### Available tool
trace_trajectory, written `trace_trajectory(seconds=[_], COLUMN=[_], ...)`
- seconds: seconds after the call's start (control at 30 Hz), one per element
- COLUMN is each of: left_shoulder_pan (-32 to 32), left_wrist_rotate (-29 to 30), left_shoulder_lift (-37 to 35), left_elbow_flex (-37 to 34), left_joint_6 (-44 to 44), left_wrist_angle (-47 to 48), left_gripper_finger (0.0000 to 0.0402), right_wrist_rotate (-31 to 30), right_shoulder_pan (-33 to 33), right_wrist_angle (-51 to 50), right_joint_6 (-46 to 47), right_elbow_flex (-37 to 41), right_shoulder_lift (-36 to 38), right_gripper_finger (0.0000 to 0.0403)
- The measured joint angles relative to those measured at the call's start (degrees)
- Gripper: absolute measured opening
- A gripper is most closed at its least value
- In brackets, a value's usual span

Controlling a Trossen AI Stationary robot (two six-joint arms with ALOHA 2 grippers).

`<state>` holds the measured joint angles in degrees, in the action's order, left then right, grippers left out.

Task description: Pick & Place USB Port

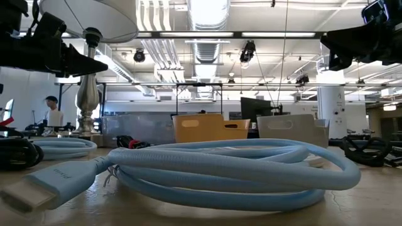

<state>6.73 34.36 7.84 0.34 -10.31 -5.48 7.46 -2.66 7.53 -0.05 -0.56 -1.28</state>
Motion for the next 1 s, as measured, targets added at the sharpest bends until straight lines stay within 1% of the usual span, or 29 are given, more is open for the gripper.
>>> trace_trajectory(seconds=[0.23, 0.63, 1.0], left_shoulder_pan=[0.0, 0.0, 0.0], left_wrist_rotate=[0.0, 0.0, 0.0], left_shoulder_lift=[0.0, 0.0, 0.0], left_elbow_flex=[0.0, 0.0, 0.0], left_joint_6=[0.0, 0.0, 0.0], left_wrist_angle=[0.0, 0.0, 0.0], left_gripper_finger=[0.0147, 0.0147, 0.0147], right_wrist_rotate=[0.0, 0.0, 0.0], right_shoulder_pan=[0.0, 0.0, 0.0], right_wrist_angle=[0.0, 0.0, 0.0], right_joint_6=[-0.1, 0.0, -0.1], right_elbow_flex=[0.0, 0.0, 0.0], right_shoulder_lift=[0.0, 0.0, 0.0], right_gripper_finger=[0.0085, 0.0068, 0.0083])
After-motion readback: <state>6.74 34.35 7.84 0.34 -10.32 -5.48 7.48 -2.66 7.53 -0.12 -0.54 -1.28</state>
